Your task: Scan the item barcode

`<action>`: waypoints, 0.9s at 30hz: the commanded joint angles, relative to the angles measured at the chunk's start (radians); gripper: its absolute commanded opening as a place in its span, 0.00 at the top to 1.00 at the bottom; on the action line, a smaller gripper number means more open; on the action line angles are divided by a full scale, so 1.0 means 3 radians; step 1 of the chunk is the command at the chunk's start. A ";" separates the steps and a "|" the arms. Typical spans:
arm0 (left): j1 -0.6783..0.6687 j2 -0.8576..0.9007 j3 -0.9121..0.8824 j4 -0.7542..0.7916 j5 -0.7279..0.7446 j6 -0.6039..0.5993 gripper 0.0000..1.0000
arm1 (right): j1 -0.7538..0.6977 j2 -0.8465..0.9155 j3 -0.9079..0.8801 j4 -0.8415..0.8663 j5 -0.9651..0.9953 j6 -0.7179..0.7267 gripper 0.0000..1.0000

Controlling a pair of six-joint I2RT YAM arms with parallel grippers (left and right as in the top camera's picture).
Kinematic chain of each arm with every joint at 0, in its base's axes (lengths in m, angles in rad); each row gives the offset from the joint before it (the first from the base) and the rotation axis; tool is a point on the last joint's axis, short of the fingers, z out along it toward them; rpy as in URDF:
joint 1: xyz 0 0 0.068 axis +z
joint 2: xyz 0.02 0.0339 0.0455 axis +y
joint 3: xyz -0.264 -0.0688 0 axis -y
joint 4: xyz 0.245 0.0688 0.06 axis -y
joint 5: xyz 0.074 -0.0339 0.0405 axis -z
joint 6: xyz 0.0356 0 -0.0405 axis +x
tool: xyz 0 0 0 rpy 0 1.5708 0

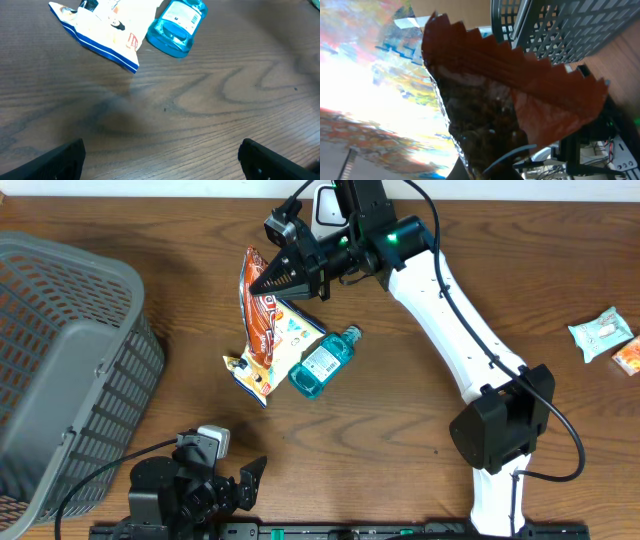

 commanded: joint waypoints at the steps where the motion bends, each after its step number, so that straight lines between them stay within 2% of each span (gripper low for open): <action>1: 0.0005 -0.0014 0.0031 -0.0009 -0.0017 0.0033 0.02 | -0.0017 -0.0037 0.0023 -0.0005 -0.0067 0.0191 0.99; 5: 0.0005 -0.0014 0.0031 -0.0008 -0.0017 0.0033 0.02 | -0.0018 -0.0037 0.0023 -0.0159 -0.0031 0.0618 0.99; 14: 0.0005 -0.0014 0.0031 -0.0009 -0.0017 0.0033 0.02 | -0.0055 -0.0037 0.0023 -0.0439 0.0076 0.0970 0.99; 23: 0.0005 -0.0014 0.0031 -0.0008 -0.0017 0.0033 0.02 | -0.0079 -0.0038 0.0024 -0.0477 -0.0095 0.2510 0.98; 27: 0.0005 -0.0014 0.0031 -0.0008 -0.0017 0.0033 0.02 | -0.0076 -0.0038 0.0024 -0.0477 -0.0095 0.2954 0.99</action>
